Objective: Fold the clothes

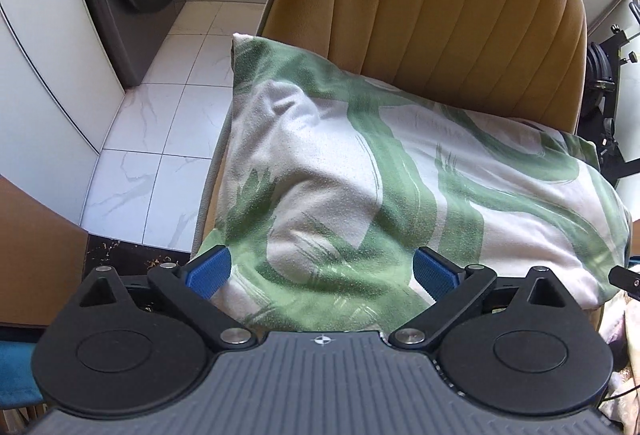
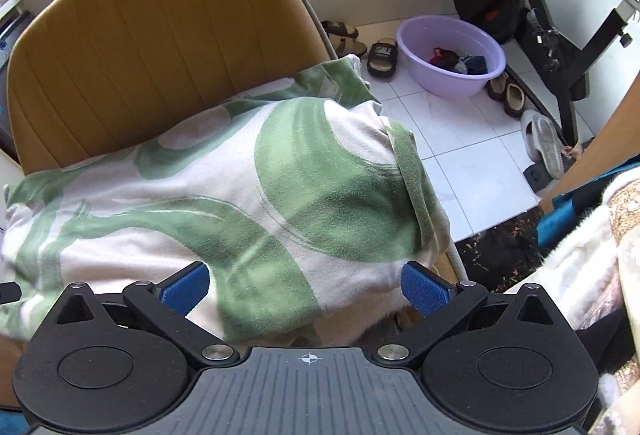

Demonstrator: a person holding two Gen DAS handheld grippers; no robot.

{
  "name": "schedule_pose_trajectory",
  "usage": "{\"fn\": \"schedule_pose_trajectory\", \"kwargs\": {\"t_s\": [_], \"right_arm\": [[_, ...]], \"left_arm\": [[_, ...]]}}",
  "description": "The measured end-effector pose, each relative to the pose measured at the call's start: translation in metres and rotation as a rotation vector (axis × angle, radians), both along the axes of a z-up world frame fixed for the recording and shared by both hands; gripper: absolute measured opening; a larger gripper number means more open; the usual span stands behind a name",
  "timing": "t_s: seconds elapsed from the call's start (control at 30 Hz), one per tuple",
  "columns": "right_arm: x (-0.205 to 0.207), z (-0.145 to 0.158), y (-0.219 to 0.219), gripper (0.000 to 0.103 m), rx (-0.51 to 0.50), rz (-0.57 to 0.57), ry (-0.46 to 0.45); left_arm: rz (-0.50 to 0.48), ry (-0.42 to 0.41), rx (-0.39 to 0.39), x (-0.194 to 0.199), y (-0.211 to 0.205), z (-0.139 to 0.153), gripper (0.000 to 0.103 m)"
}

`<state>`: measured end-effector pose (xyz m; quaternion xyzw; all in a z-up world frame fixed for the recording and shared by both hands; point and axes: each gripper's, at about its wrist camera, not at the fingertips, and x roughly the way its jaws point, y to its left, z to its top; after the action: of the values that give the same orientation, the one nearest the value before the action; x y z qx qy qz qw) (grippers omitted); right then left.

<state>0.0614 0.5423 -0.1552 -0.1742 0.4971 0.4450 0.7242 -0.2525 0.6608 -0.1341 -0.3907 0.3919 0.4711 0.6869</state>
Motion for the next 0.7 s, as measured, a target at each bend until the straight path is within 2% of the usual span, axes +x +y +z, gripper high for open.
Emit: {"fn": "schedule_pose_trajectory", "kwargs": {"t_s": [0.17,0.33,0.53,0.7], "right_arm": [[-0.005,0.024,-0.03,0.102,0.042,-0.059,0.01],[0.0,0.049,-0.058,0.102,0.093,-0.181,0.038],[0.006,0.081,-0.093,0.102,0.117,-0.269,0.008],[0.014,0.099,-0.139,0.102,0.159,-0.384,0.009]], "left_arm": [[-0.037,-0.035,0.041,0.008,-0.011,0.026,0.1],[-0.133,-0.011,0.11,0.032,-0.022,0.049,0.1],[-0.211,-0.022,0.129,0.061,-0.034,0.065,0.1],[-0.299,-0.027,0.134,0.095,-0.051,0.069,0.1]]}}
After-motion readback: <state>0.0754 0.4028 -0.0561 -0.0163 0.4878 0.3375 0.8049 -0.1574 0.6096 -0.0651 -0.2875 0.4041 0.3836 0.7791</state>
